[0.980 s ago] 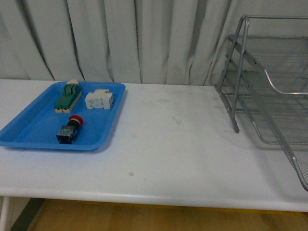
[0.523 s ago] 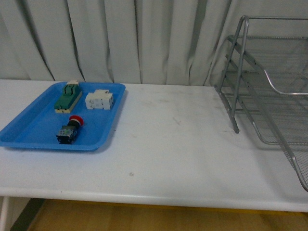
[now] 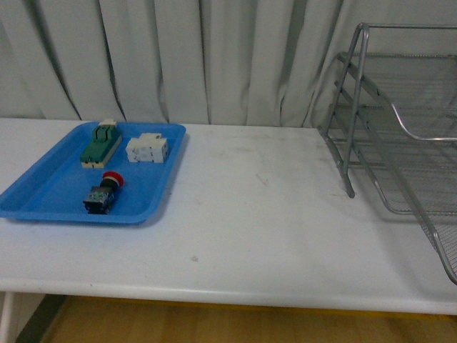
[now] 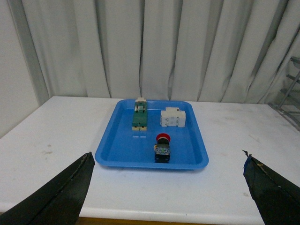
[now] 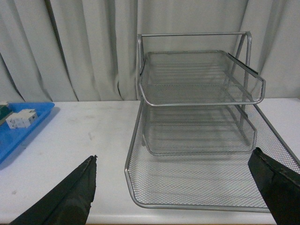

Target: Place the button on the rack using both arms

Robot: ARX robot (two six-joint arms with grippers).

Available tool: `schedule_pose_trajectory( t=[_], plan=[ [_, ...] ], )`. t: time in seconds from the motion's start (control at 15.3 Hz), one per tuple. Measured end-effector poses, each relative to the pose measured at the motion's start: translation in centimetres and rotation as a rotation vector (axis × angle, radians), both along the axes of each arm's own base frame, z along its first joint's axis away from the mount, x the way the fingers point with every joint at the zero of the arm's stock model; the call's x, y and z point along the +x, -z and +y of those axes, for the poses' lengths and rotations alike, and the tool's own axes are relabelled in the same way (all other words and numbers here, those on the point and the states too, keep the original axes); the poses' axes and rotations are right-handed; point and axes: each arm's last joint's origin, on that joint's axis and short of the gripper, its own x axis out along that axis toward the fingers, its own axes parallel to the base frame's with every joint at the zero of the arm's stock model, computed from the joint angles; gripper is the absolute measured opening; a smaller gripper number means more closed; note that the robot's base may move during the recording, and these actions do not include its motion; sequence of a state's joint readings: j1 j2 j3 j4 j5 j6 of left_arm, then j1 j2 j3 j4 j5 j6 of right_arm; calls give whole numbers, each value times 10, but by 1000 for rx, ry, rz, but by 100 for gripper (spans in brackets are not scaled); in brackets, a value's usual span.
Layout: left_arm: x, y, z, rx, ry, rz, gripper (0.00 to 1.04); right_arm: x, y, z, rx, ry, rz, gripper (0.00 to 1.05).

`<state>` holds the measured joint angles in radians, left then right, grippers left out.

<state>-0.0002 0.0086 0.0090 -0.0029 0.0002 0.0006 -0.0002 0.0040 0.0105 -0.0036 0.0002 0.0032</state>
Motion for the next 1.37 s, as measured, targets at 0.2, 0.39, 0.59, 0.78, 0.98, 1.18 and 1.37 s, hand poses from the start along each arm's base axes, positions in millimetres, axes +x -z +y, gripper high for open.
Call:
schedule_pose_trajectory(
  t=[0.2, 0.39, 0.59, 0.78, 0.98, 1.18, 1.37],
  plan=[
    [0, 0, 0, 0, 0, 0, 98, 0, 0, 0, 0, 0, 0, 98],
    [12, -9, 0, -157, -193, 379, 98, 0, 0, 0, -1, -2, -2, 98],
    [53, -32, 25, -249, -231, 288, 98, 0, 0, 0, -1, 0, -1, 98],
    [141, -59, 32, -156, -121, 248, 98, 0, 0, 0, -1, 0, 0, 98],
    [226, -38, 16, -34, -2, 449, 98, 0, 0, 0, -1, 0, -1, 98],
    [291, -1, -20, 32, 159, 642, 98, 0, 0, 0, -1, 0, -1, 98],
    [329, 26, -51, 62, 243, 772, 98, 0, 0, 0, -1, 0, -1, 98]
  ],
)
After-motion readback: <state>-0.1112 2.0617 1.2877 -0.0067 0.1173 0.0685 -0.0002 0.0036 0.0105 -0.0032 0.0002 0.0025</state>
